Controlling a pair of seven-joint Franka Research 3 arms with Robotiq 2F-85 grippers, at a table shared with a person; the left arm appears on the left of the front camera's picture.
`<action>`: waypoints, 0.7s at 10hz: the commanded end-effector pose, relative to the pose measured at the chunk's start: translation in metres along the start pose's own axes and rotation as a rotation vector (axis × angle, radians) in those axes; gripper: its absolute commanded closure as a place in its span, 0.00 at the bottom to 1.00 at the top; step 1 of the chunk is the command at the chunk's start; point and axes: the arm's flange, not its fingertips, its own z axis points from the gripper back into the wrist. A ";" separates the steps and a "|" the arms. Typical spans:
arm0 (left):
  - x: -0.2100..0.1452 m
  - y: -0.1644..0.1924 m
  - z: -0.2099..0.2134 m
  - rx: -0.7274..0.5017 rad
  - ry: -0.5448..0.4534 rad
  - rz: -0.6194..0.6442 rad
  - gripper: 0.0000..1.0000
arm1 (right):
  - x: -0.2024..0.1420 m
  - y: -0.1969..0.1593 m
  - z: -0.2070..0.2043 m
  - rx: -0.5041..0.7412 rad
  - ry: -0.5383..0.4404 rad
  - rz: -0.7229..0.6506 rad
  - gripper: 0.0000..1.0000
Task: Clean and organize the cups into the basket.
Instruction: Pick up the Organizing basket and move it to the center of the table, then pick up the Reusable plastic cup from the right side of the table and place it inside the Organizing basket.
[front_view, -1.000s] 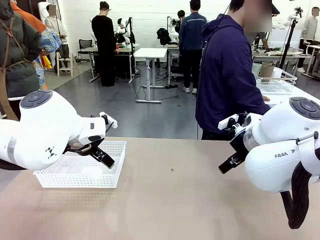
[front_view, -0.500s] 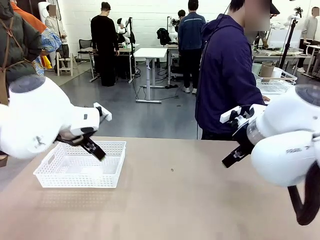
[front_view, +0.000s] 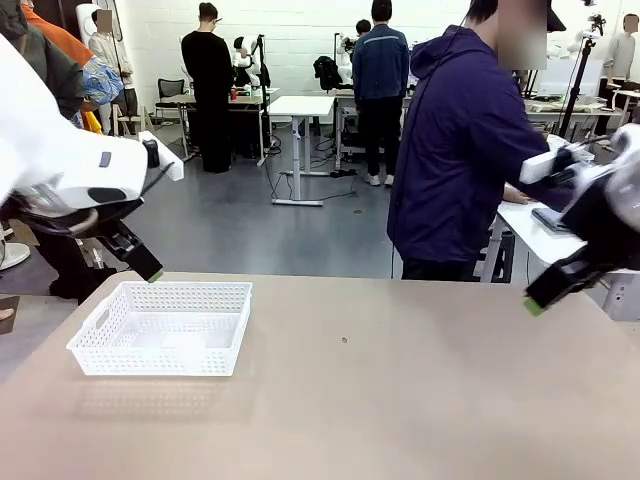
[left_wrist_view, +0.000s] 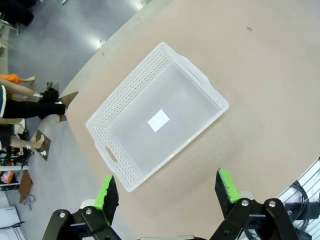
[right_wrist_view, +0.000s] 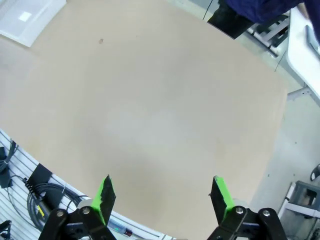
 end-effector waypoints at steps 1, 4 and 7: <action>0.004 0.006 -0.019 -0.003 0.006 0.010 0.00 | 0.027 -0.003 -0.058 0.019 0.000 0.015 0.00; 0.000 0.001 -0.003 -0.003 0.006 0.001 0.00 | 0.016 -0.001 -0.032 0.011 0.005 0.006 0.00; -0.034 0.052 -0.019 -1.146 -0.373 0.648 0.00 | -0.010 -0.091 -0.060 0.765 -0.004 -0.464 0.00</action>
